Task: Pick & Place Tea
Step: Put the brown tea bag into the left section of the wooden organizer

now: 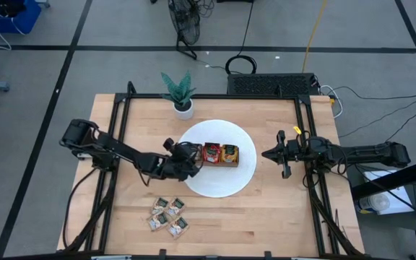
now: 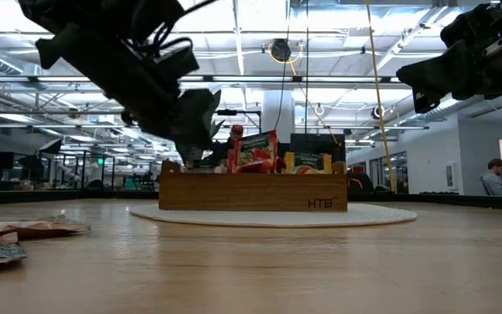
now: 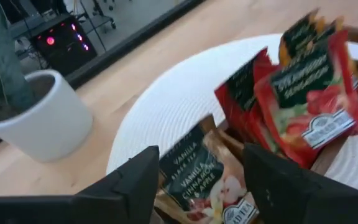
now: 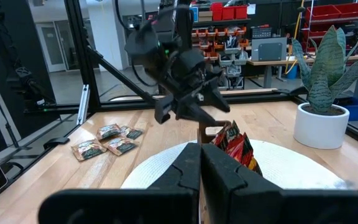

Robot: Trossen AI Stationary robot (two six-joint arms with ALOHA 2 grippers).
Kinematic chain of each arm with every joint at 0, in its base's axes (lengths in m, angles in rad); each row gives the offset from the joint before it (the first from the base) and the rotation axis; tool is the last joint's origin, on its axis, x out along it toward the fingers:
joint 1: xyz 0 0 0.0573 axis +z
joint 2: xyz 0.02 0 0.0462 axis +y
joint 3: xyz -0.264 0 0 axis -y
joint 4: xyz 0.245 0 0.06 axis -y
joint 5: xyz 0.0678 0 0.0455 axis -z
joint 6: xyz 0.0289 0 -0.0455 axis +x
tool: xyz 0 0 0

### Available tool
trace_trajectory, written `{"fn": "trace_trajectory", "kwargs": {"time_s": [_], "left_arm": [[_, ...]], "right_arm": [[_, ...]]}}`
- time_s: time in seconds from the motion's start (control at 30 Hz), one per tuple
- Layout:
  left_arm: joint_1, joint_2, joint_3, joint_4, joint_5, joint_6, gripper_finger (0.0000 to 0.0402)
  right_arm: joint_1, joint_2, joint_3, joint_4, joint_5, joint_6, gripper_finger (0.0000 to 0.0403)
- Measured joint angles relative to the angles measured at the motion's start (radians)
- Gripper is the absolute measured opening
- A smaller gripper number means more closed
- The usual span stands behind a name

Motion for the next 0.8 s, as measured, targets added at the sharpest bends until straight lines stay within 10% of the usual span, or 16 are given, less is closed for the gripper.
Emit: {"fn": "trace_trajectory", "kwargs": {"time_s": [0.2, 0.33, 0.57, 0.8], "left_arm": [[-0.005, -0.132, 0.001, -0.001, 0.007, 0.112, 0.0236], [0.05, -0.217, 0.031, -0.111, 0.245, 0.125, 0.0221], [0.164, -0.173, 0.177, -0.445, 0.568, 0.132, 0.0034], [0.179, -0.035, 0.252, -0.461, 0.722, 0.21, 0.0004]], "right_arm": [[0.0, 0.0, 0.0, 0.0, 0.0, 0.0, 0.0004], [0.0, 0.0, 0.0, 0.0, 0.0, 0.0, 0.0004], [0.0, 0.0, 0.0, -0.002, 0.0, 0.0, 0.0004], [0.0, 0.0, 0.0, -0.001, 0.0, 0.0, 0.0004]]}}
